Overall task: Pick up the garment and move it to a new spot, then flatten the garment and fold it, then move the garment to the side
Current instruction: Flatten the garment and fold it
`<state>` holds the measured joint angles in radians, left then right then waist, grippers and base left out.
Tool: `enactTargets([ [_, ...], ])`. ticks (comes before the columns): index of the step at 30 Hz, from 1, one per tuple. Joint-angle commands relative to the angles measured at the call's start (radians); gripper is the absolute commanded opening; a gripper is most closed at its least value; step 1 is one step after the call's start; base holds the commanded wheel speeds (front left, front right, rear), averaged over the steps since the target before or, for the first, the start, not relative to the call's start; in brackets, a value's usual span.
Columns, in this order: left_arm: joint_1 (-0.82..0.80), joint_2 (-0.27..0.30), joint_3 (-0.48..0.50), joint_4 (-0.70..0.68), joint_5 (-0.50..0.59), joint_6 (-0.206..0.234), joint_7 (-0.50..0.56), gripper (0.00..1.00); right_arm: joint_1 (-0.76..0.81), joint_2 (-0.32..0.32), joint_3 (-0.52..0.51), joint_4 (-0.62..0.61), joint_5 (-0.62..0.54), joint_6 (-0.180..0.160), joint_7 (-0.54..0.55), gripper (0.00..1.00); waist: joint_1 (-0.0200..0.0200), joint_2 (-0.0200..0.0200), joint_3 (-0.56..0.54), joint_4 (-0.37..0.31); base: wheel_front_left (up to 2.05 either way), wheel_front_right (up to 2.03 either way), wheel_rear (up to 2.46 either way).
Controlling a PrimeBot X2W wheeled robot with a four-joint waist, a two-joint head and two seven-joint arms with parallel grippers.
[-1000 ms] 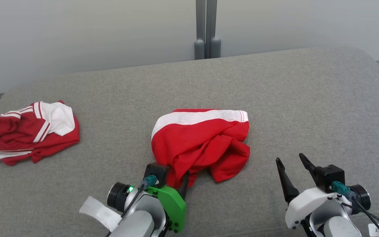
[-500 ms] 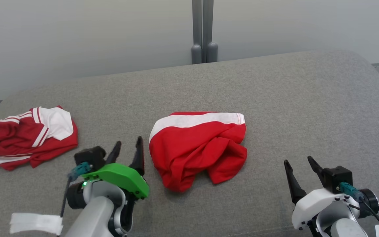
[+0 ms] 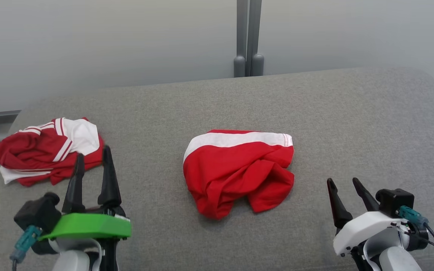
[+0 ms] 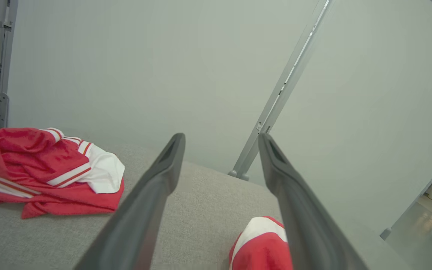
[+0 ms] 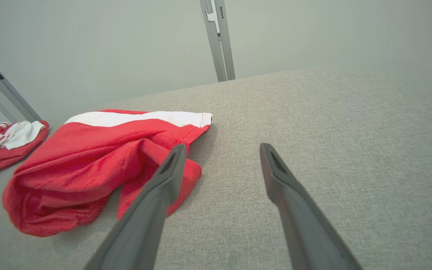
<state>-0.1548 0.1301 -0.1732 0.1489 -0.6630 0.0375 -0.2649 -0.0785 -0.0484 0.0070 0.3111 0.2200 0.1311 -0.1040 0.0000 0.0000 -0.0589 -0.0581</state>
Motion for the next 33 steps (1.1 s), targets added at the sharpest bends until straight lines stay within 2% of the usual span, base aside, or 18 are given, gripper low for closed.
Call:
enactTargets([
  [1,0.042,-0.009,0.016,-0.015,0.034,-0.017,0.001,1.00,-0.016,-0.003,0.005,0.013,0.014,0.000,-0.008,1.00,0.0000,0.0000,-0.003,0.009,0.00,0.00,0.00],
  [5,0.133,-0.018,0.032,-0.050,0.156,-0.056,0.001,1.00,-0.053,-0.003,0.019,0.065,0.046,-0.001,0.025,1.00,0.0000,0.0000,-0.004,0.022,0.00,0.00,0.00],
  [11,0.250,-0.039,0.059,-0.115,0.271,-0.071,0.001,1.00,-0.145,-0.004,0.023,0.157,0.048,-0.001,0.164,1.00,0.0000,0.0000,-0.001,0.038,0.00,0.00,0.00],
  [17,0.330,-0.058,0.085,-0.121,0.280,-0.083,0.001,1.00,-0.247,-0.003,-0.043,0.248,0.059,-0.001,0.286,1.00,0.0000,0.0000,0.003,0.077,0.00,0.00,0.00],
  [24,0.349,-0.064,0.074,-0.095,0.311,-0.106,0.001,1.00,-0.404,-0.003,-0.144,0.401,0.017,-0.001,0.368,1.00,0.0000,0.0000,0.028,0.132,0.00,0.00,0.00],
  [33,0.298,-0.066,0.040,-0.062,0.328,-0.131,0.001,1.00,-0.566,-0.003,-0.220,0.626,-0.024,-0.001,0.397,1.00,0.0000,0.0000,0.078,0.193,0.00,0.00,0.00],
])
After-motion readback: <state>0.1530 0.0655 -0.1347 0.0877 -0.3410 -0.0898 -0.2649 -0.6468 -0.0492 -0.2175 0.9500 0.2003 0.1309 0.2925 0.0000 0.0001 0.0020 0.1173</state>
